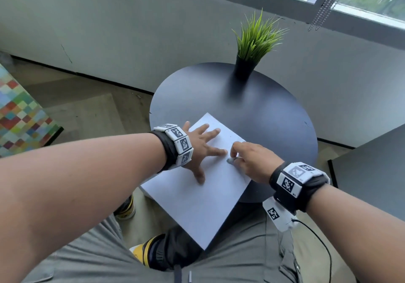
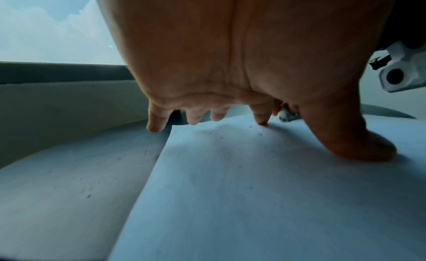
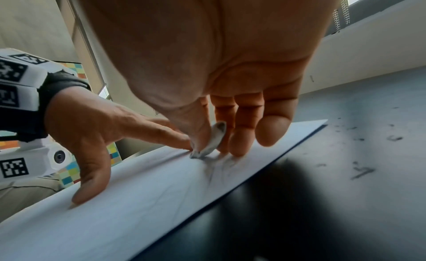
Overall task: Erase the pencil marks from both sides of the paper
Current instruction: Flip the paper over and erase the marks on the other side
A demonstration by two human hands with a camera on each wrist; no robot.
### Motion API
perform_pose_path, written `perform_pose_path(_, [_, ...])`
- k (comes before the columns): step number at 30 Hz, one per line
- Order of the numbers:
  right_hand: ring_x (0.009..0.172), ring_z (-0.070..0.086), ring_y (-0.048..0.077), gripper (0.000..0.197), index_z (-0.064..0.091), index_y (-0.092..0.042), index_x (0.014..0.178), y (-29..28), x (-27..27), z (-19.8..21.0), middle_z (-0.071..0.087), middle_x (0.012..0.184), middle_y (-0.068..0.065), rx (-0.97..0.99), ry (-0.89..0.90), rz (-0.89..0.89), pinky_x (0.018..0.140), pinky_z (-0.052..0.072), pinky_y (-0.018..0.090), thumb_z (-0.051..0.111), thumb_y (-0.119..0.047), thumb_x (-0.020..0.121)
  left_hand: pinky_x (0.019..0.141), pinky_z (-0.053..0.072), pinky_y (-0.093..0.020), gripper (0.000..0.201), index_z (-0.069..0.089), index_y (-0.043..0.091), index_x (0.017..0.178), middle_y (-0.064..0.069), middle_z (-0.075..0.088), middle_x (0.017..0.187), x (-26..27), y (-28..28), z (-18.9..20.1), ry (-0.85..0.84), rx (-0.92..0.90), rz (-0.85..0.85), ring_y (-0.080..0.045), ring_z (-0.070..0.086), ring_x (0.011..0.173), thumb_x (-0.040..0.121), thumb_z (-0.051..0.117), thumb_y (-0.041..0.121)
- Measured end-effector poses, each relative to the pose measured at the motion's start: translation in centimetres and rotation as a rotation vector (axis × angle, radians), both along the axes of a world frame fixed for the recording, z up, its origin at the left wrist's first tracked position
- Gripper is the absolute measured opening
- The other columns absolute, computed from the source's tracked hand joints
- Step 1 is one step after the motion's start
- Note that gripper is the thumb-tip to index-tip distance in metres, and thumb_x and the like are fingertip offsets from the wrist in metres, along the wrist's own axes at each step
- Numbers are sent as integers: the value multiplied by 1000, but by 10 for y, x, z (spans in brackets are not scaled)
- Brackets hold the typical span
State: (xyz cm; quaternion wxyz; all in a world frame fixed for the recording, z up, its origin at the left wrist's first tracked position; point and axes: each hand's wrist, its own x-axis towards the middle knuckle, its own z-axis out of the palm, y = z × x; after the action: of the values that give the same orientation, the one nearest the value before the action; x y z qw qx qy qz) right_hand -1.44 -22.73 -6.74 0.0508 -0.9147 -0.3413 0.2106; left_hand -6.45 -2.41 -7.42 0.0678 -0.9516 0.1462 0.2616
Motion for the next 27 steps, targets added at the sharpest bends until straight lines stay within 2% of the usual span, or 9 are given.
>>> perform_pose_path(5, [91,55,29,23,45,-25,103,-2,9,1,58,93,3,-82,33,-104,82,49,41,43,-48,99,109,31,-54,90,16,55,149,-5,9,160,11,8,10,-124,-17,17,-28,16,145,77,70,63])
perform_pose_path(7, [89,56,28,21,43,-27,100,-1,12,-2,60,94,4,-33,45,-156,81,50,41,42,-48,99,110,31,-52,88,19,48,151,-4,13,160,8,4,6,-138,-60,48,-28,18,145,79,67,62])
perform_pose_path(10, [87,57,27,20,43,-28,99,6,14,-1,61,94,5,29,63,-201,81,51,42,43,-47,99,114,17,-61,118,4,40,156,-2,-7,165,0,0,-8,-43,-88,134,-28,-1,151,63,64,82])
perform_pose_path(12, [86,57,30,20,43,-23,100,10,15,1,60,93,7,47,52,-225,80,51,42,43,-43,100,114,15,-65,133,-7,39,155,1,-17,164,-3,2,-14,-26,-82,131,-27,-9,151,54,62,90])
perform_pose_path(14, [87,56,32,20,44,-19,100,13,7,0,61,93,8,58,59,-194,79,50,42,43,-39,101,112,15,-67,136,-11,41,154,3,-20,164,-3,3,-16,-23,-76,123,-27,-11,151,51,62,92])
perform_pose_path(18, [92,56,32,17,50,-16,106,22,-28,1,64,101,11,-3,161,134,80,46,41,45,-31,100,107,18,-73,138,-13,42,153,3,-24,162,-2,1,-12,7,-61,129,-29,-11,150,49,64,91])
perform_pose_path(21, [90,54,30,17,50,-20,107,19,-3,2,61,98,7,27,101,-17,76,45,37,47,-35,99,104,22,-75,140,-16,42,152,2,-25,162,0,-1,-10,12,-46,123,-31,-10,150,48,63,92])
perform_pose_path(23, [87,55,32,17,47,-19,104,16,5,1,62,97,10,61,42,-94,76,49,40,45,-36,99,102,24,-75,140,-17,42,152,1,-25,162,0,-2,-10,15,-29,117,-32,-9,149,48,63,93])
perform_pose_path(27, [93,57,33,14,48,-16,106,19,-31,-3,64,102,12,37,148,152,80,46,40,44,-28,100,101,25,-76,140,-17,43,151,1,-25,162,-1,-4,-7,29,-19,129,-33,-10,149,48,64,93])
